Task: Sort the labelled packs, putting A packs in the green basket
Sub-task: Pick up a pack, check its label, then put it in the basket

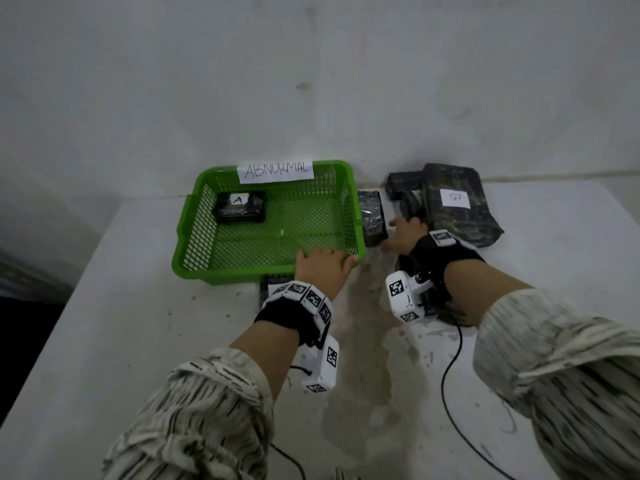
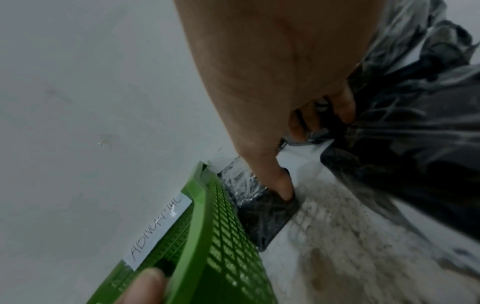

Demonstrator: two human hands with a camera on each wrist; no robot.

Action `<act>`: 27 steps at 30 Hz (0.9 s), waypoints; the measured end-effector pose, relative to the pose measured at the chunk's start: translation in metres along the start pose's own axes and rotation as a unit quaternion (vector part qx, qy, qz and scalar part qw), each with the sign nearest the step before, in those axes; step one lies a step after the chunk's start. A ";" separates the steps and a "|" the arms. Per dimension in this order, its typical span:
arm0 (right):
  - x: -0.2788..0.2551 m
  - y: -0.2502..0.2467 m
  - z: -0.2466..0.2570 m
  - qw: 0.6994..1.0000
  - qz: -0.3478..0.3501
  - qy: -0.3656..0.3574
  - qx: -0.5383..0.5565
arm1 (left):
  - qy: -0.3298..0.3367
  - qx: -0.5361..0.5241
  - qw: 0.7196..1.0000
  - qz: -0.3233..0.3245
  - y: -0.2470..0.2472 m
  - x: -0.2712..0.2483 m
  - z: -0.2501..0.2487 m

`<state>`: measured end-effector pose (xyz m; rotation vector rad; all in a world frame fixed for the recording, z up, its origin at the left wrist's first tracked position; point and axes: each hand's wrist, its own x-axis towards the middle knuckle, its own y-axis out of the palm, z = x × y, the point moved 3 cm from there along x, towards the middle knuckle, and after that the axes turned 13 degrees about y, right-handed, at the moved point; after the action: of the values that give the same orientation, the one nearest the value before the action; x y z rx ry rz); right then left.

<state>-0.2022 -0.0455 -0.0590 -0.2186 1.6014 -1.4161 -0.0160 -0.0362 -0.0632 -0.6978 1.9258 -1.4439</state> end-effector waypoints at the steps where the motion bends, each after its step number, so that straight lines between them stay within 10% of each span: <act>1: -0.001 -0.002 -0.001 0.999 0.012 0.008 -0.051 | 0.003 0.013 1.000 0.002 0.000 0.000 -0.001; 15: -0.005 0.017 -0.012 0.984 0.117 -0.032 -0.128 | 0.004 0.004 1.000 0.026 -0.003 -0.002 -0.001; 22: -0.023 -0.016 -0.002 0.977 0.183 -0.093 0.050 | -0.030 -0.119 0.992 -0.033 -0.015 -0.006 -0.001; 27: -0.039 -0.037 0.003 0.917 0.245 -0.119 0.292 | -0.021 -0.238 0.960 -0.147 -0.031 -0.008 -0.001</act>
<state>-0.1954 -0.0328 -0.0069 0.3332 0.8888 -1.3349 -0.0102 -0.0381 -0.0323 -1.2685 2.2286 -1.1124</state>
